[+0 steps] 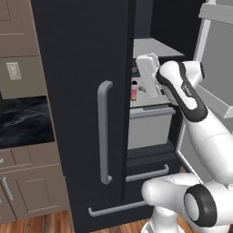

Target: Open the fridge, grab two sodas, and place both sodas inside the bowl with ice on the dining counter.

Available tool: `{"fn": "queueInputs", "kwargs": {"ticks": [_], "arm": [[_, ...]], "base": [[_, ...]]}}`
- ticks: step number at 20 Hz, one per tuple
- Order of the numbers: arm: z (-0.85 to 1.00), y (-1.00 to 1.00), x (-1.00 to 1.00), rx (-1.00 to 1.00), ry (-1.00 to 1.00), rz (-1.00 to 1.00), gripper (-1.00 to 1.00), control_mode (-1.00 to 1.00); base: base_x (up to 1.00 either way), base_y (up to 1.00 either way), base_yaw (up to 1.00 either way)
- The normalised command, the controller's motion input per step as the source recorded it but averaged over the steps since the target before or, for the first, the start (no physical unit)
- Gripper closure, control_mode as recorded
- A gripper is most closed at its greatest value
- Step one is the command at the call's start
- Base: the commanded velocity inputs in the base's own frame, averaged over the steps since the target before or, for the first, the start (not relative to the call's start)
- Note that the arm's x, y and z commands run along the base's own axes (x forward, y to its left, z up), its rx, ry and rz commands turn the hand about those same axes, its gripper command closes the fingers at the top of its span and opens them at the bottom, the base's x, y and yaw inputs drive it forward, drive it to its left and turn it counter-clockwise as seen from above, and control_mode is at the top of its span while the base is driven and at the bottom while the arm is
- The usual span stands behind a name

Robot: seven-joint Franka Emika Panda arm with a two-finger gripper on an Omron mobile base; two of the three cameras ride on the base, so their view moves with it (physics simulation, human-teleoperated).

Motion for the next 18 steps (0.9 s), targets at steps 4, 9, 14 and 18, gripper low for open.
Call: {"fn": "queueInputs", "kwargs": {"ticks": [4,9,14,18], "arm": [[-0.02,0.57,0.38,0.03,0.03,0.15,-1.0,-1.0],[0.0,0.78,0.07,0.0,0.01,0.2,-1.0,-1.0],[-0.01,0.89,-0.03,-0.01,0.0,0.25,-1.0,-1.0],[-0.04,0.99,-0.29,-0.08,-0.03,0.27,-1.0,-1.0]], "base": [[0.0,0.0,0.0],[0.0,0.0,0.0],[0.0,0.0,0.0],[0.0,0.0,0.0]]}}
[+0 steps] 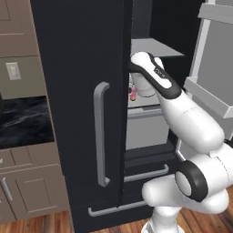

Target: Open the fridge, grab two sodas, and place both sodas inside the bowl with ice on the dining counter.

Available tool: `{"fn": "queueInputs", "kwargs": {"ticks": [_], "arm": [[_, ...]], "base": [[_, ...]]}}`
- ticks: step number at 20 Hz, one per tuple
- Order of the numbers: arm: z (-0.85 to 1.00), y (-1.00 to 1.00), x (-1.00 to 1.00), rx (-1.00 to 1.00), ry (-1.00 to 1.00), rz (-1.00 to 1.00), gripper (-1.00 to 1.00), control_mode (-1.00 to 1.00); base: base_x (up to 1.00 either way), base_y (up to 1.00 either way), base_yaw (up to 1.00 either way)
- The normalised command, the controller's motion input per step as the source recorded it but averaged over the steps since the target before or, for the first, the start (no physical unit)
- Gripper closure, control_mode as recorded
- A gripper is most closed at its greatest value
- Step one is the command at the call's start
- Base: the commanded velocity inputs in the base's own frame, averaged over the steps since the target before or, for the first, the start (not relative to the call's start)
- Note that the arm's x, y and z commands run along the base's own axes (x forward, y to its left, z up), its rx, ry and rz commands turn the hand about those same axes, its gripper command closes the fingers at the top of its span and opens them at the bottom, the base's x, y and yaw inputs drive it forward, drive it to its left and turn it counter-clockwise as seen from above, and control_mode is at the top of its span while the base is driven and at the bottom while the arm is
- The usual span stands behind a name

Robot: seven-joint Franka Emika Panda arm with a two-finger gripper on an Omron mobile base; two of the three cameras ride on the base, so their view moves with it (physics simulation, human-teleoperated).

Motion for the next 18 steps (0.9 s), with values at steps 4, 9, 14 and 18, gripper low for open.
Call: {"fn": "queueInputs", "kwargs": {"ticks": [4,9,14,18], "arm": [[-0.04,1.0,-0.42,-0.09,-0.06,0.28,-1.0,-1.0],[-0.04,1.0,-0.41,-0.09,-0.07,0.27,-1.0,-1.0],[-0.05,0.98,-0.36,-0.09,-0.08,0.24,-1.0,-1.0],[-0.08,0.89,-0.33,-0.1,-0.08,0.19,-1.0,-1.0]], "base": [[0.0,0.0,0.0],[0.0,0.0,0.0],[0.0,0.0,0.0],[0.0,0.0,0.0]]}}
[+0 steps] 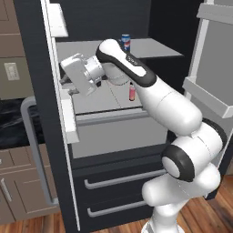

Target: Open the fridge, grab two sodas, and place both sodas inside the bowl with ice on the dining counter.

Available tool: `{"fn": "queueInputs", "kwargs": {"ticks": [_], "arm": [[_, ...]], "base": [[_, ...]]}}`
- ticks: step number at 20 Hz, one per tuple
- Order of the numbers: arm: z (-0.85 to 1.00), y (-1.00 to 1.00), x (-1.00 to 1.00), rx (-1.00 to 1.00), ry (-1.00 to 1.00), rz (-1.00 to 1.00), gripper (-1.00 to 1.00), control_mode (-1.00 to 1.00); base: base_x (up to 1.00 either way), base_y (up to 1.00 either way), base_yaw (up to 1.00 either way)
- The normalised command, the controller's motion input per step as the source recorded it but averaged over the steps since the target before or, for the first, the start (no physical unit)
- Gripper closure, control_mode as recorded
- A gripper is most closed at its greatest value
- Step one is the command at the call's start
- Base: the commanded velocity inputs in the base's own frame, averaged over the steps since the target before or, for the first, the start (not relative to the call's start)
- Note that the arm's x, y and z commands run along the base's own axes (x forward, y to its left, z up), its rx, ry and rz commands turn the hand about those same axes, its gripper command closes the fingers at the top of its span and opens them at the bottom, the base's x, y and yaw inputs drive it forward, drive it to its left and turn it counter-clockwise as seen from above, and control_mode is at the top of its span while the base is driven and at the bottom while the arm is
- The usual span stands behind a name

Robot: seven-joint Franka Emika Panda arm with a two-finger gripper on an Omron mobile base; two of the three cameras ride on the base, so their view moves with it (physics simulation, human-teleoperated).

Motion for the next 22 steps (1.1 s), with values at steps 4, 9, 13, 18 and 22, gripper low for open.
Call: {"fn": "queueInputs", "kwargs": {"ticks": [4,9,13,18,22], "arm": [[-0.01,0.29,-0.4,-0.15,-0.17,0.07,-1.0,-1.0],[0.0,-0.12,-0.49,-0.21,-0.28,0.04,-1.0,-1.0],[-0.08,-0.33,-0.78,-0.22,-0.35,0.01,-1.0,-1.0],[-0.26,-0.55,-0.95,-0.19,-0.35,0.0,-1.0,-1.0],[-0.31,-0.66,-0.93,-0.17,-0.35,-0.02,-1.0,-1.0]], "base": [[0.0,0.0,0.0],[0.0,0.0,0.0],[0.0,0.0,0.0],[0.0,0.0,0.0],[0.0,0.0,0.0]]}}
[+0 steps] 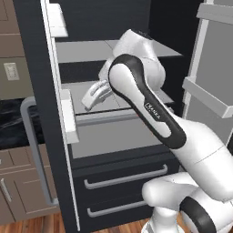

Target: Open the fridge, grab two sodas, and place both sodas inside the bowl with ice on the dining counter.

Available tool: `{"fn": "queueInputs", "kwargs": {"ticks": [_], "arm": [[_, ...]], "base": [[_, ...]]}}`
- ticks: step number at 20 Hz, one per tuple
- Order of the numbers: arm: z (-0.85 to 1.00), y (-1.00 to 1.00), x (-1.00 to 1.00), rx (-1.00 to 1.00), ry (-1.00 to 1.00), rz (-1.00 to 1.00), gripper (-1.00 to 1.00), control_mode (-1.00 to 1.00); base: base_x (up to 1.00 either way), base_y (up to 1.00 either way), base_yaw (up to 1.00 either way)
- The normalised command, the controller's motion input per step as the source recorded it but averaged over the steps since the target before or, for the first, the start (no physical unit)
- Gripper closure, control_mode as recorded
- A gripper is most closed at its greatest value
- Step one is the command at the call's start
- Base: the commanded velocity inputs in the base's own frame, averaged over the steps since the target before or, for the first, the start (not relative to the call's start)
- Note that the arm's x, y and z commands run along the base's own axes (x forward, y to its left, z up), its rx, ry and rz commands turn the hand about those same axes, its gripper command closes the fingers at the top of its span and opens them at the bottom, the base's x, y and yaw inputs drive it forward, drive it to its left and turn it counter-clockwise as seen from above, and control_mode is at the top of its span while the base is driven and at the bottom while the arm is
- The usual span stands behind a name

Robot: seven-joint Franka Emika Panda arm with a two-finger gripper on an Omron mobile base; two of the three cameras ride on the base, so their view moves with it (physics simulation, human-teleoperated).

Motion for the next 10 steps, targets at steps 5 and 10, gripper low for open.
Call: {"fn": "queueInputs", "kwargs": {"ticks": [5,10], "arm": [[-0.37,-0.71,-0.84,-0.15,-0.37,-0.08,-1.0,-1.0],[-0.35,-0.71,-0.76,-0.11,-0.39,-0.16,-1.0,-1.0]], "base": [[0.0,0.0,0.0],[0.0,0.0,0.0]]}}
